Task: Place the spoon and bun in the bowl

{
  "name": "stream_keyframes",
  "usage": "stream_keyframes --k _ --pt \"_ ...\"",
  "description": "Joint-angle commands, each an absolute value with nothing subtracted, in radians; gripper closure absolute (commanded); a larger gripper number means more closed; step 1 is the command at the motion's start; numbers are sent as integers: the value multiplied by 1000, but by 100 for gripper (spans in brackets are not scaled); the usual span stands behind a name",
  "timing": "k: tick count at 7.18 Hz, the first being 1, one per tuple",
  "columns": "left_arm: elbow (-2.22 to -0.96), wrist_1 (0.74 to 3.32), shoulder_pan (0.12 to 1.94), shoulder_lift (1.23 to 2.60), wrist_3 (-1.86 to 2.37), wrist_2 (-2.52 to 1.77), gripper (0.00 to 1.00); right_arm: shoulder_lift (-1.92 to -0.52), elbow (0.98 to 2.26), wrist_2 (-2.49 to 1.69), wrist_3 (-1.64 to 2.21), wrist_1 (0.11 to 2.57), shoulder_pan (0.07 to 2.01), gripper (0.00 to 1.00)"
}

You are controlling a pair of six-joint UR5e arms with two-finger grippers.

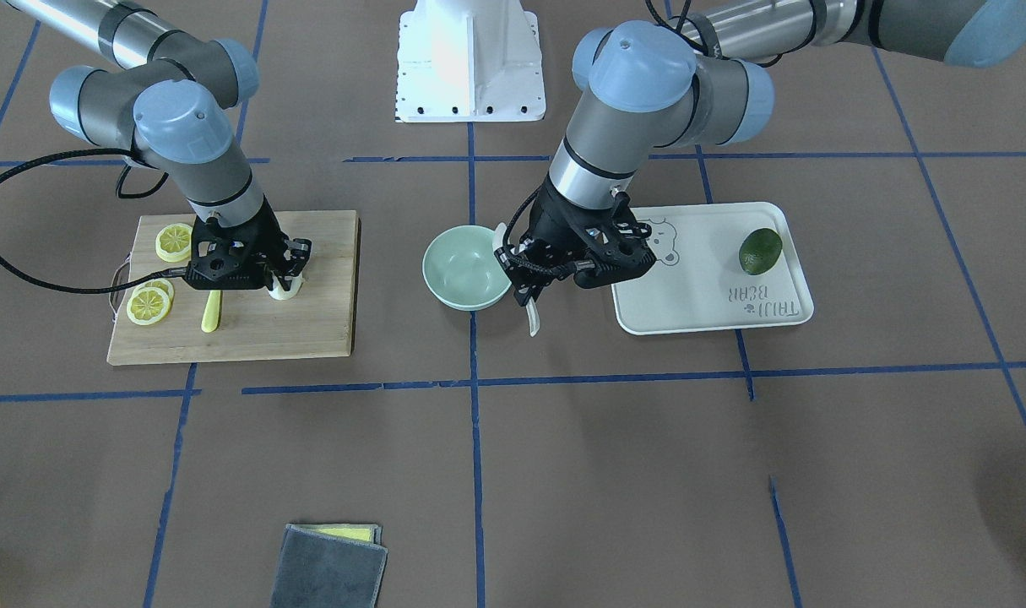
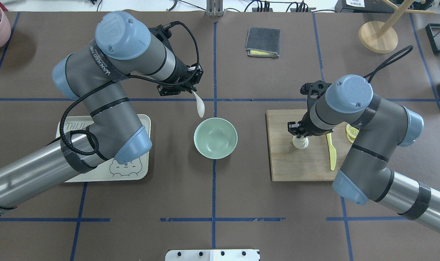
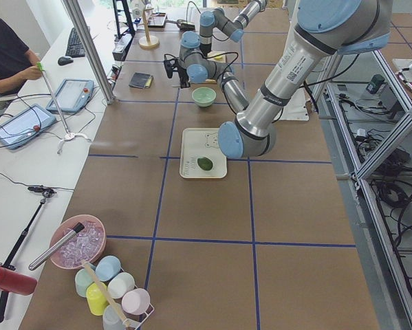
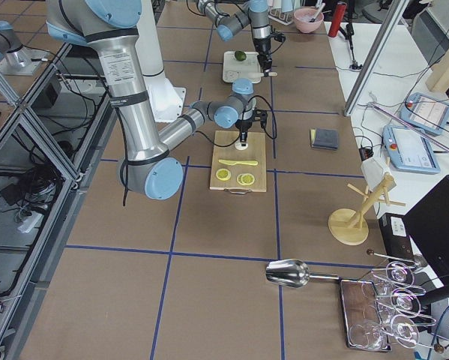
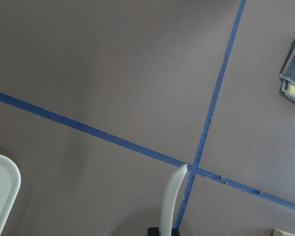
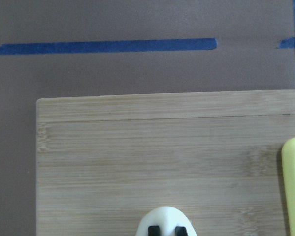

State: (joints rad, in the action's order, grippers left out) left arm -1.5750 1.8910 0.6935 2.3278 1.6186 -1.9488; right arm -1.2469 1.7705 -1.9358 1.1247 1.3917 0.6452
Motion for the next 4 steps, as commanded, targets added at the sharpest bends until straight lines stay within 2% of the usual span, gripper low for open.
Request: stream_keyframes --k 1,4 --pt "-1529 1960 690 2333 1655 -1947 100 -1247 1779 -1969 1123 1391 653 100" --pt "-1494 2039 603 2330 1730 -1876 100 -1244 1802 -2066 1120 1394 754 100"
